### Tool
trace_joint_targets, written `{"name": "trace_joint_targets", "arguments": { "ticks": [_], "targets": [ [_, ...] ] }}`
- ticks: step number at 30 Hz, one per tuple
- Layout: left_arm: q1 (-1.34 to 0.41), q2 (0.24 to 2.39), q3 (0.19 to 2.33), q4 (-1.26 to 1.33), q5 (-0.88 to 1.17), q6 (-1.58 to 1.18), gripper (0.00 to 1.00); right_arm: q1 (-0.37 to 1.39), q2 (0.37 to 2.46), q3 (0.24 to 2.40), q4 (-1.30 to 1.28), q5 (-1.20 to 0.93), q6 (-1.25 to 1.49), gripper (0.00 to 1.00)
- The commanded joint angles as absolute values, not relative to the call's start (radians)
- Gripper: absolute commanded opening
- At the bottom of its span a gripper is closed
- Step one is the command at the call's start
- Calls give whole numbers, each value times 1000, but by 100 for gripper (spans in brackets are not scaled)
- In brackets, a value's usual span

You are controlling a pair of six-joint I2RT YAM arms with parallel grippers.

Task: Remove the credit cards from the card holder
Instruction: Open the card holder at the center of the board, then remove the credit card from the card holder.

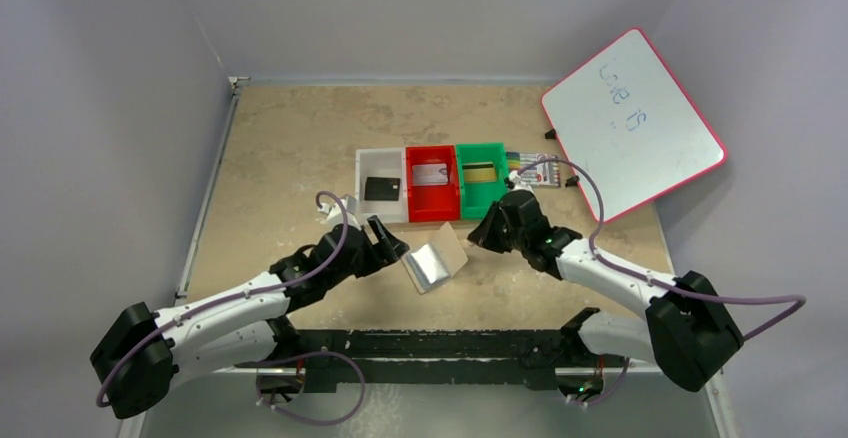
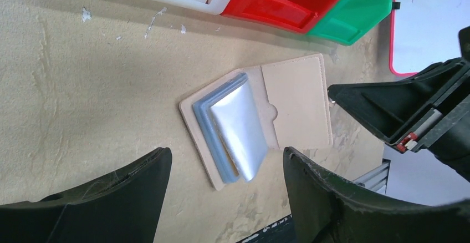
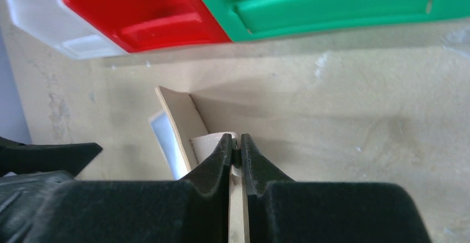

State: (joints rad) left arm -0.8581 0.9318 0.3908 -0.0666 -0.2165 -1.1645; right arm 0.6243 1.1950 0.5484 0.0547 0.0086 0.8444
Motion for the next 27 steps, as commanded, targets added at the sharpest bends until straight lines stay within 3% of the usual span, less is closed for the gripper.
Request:
{"name": "trace_joint_targets", "arguments": {
  "ticks": [1, 8, 12, 14, 17, 27],
  "targets": [
    [-860, 907, 402, -36, -208, -1139, 73, 619, 1150, 500, -18, 11, 872, 7],
    [-860, 952, 410, 22, -161, -1128, 73, 620, 1031, 329, -20, -8, 1006, 8],
    [-860, 1019, 429, 107, -117, -1123, 73, 619, 927, 275, -18, -14, 1040, 20],
    [-861, 1060, 448, 126, -109, -1116, 73, 619, 891, 299, -53, 34, 1034, 32],
    [-861, 1109, 480, 119, -103, -1096, 73, 619, 855, 360, -139, 101, 1013, 39],
    [-861, 1125, 472, 107, -131, -1095, 73, 619, 729, 475, -231, 123, 976, 46]
  ]
}}
